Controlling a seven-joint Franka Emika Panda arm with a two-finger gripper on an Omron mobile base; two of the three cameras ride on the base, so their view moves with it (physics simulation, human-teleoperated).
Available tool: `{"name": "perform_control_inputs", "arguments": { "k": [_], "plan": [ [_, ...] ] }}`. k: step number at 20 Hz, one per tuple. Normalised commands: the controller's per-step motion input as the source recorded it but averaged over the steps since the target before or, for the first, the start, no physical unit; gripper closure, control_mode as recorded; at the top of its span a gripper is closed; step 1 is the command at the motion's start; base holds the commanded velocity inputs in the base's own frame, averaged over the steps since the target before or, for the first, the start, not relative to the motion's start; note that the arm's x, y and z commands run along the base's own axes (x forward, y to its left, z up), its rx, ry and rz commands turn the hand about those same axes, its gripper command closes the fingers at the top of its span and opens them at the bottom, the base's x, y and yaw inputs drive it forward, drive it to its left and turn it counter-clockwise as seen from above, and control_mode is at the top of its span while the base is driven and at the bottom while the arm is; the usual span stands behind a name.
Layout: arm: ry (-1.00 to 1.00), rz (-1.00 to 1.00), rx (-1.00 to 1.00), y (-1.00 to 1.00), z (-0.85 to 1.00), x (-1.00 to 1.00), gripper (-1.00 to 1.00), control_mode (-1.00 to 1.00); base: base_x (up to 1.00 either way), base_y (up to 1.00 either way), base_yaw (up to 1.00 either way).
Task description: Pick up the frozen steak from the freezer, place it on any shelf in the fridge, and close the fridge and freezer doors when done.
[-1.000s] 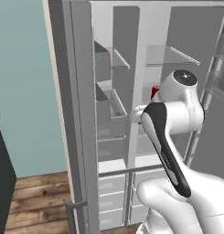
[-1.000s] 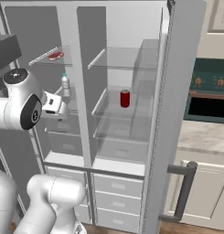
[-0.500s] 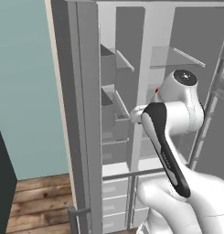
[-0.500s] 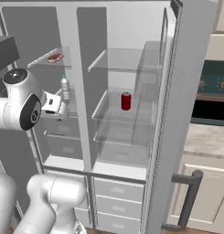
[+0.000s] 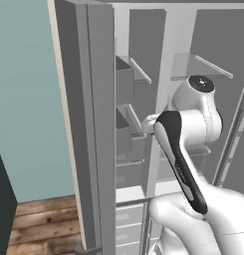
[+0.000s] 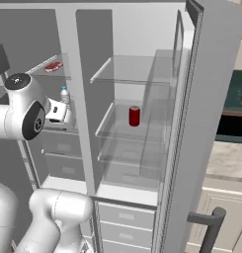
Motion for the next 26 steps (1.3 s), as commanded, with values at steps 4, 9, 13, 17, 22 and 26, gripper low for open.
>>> {"name": "perform_control_inputs", "arguments": {
  "k": [4, 9, 13, 17, 22, 26],
  "plan": [
    [0.00, 0.00, 0.00, 0.00, 0.00, 0.00, -1.00, 1.00, 0.21, 0.18, 0.00],
    [0.00, 0.00, 0.00, 0.00, 0.00, 0.00, -1.00, 1.00, 0.32, 0.25, 0.00],
    [0.00, 0.00, 0.00, 0.00, 0.00, 0.00, -1.00, 1.00, 0.29, 0.41, 0.00],
    [0.00, 0.00, 0.00, 0.00, 0.00, 0.00, -1.00, 1.00, 0.25, 0.33, 0.00],
    [0.00, 0.00, 0.00, 0.06, 0.17, 0.10, -1.00, -1.00, 0.19, 0.10, 0.00],
    [-0.21, 0.00, 0.00, 0.24, 0.79, 0.03, -1.00, -1.00, 0.00, 0.00, 0.00]
  ]
}}
